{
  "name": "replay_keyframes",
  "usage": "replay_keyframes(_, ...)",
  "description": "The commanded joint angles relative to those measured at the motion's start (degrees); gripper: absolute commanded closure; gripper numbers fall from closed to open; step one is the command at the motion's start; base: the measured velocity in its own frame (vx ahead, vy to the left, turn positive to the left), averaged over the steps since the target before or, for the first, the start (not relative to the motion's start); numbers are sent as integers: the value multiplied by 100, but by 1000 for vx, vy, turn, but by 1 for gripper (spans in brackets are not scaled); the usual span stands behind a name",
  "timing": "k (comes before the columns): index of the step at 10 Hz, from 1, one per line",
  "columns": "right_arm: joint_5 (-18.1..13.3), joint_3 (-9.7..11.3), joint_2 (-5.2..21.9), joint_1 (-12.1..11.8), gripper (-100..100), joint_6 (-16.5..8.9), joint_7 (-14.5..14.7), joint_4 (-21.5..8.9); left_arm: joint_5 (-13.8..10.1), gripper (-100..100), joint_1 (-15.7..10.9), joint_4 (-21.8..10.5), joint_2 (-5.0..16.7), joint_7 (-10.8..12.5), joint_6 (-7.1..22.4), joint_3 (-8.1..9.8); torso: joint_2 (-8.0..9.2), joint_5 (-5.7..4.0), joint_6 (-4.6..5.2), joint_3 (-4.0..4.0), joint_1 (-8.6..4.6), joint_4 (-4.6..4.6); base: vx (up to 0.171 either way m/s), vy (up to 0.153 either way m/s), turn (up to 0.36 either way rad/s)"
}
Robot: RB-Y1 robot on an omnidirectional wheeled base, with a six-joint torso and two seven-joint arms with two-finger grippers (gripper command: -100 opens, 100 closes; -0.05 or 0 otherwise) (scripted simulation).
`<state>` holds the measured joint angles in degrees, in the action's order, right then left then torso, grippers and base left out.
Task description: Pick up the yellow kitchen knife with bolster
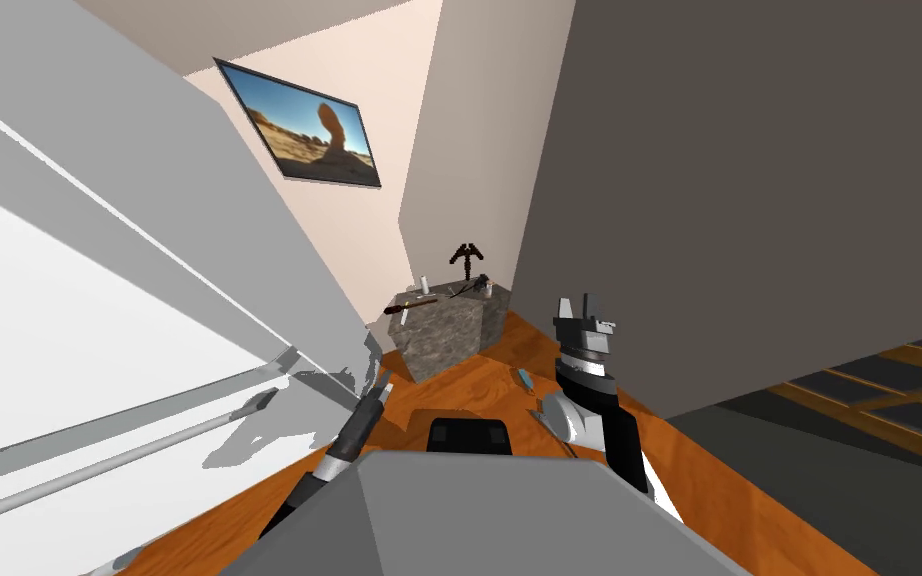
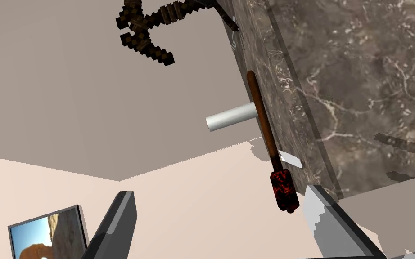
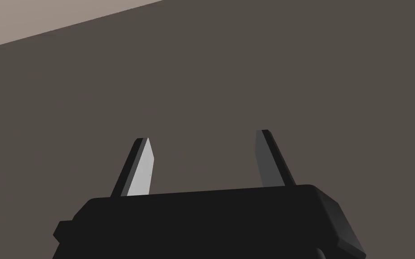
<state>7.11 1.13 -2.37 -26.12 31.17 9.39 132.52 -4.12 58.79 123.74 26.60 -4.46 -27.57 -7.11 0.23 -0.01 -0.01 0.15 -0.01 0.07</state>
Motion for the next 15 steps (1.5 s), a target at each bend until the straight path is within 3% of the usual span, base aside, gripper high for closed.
replay_keyframes(1,0,0,0,0,0,0,0,0,-77,-100,286,-93,239,-2,-8,-62,0,0,0,0,0,0,-40,-71,-262)
replay_keyframes(2,0,1,0,1,0,0,0,0,-145,-100,481,-185,434,10,-29,-111,1,-1,4,0,-6,0,-48,-98,-388)
replay_keyframes(3,0,1,0,1,0,0,0,0,-145,-100,595,-185,459,10,-29,-111,3,-3,5,1,-13,0,-21,-83,-108)
replay_keyframes(4,0,0,0,0,0,0,0,0,-212,-100,789,-284,684,32,-46,-157,-3,-3,-2,-2,-13,0,15,-88,-235)
replay_keyframes(5,0,1,0,0,0,0,0,0,-212,-100,866,-284,684,32,-46,-157,-14,-3,3,-8,-12,-3,10,-57,-145)
replay_keyframes(6,0,0,0,-1,0,0,0,0,-278,-100,1090,-390,912,64,-59,-200,-16,-1,0,-9,-3,-3,15,-68,-280)
replay_keyframes(7,0,0,0,0,0,0,0,0,-278,-100,1133,-390,912,64,-59,-200,-19,0,4,-11,-3,-4,8,-54,-150)
replay_keyframes(8,0,0,0,-1,0,0,0,0,-342,-100,1306,-504,1142,106,-66,-240,-16,0,-1,-10,1,-4,12,-66,-314)
replay_keyframes(9,0,0,0,0,0,0,0,0,-342,-100,1395,-504,1142,106,-66,-240,-17,0,4,-10,-2,-4,18,-41,-133)
replay_keyframes(10,0,-1,0,-1,0,0,0,0,-406,-100,1628,-625,1372,158,-67,-277,-18,0,-2,-10,5,-4,43,-48,-258)
replay_keyframes(11,0,0,0,0,0,0,0,0,-406,-100,1651,-625,1372,158,-67,-277,-26,1,3,-15,5,-5,36,-32,-162)
replay_keyframes(12,0,-1,1,-1,0,0,0,0,-467,-100,1848,-753,1574,219,-64,-309,-25,2,-1,-15,10,-5,51,-49,-303)
replay_keyframes(13,0,0,0,0,0,0,0,0,-467,-100,1899,-753,1601,219,-64,-309,-30,1,3,-17,6,-6,50,-25,-140)
replay_keyframes(15,0,0,1,-1,0,0,0,0,-583,-100,2368,-1025,1996,367,-41,-361,-32,3,3,-19,16,-7,78,-15,-377)
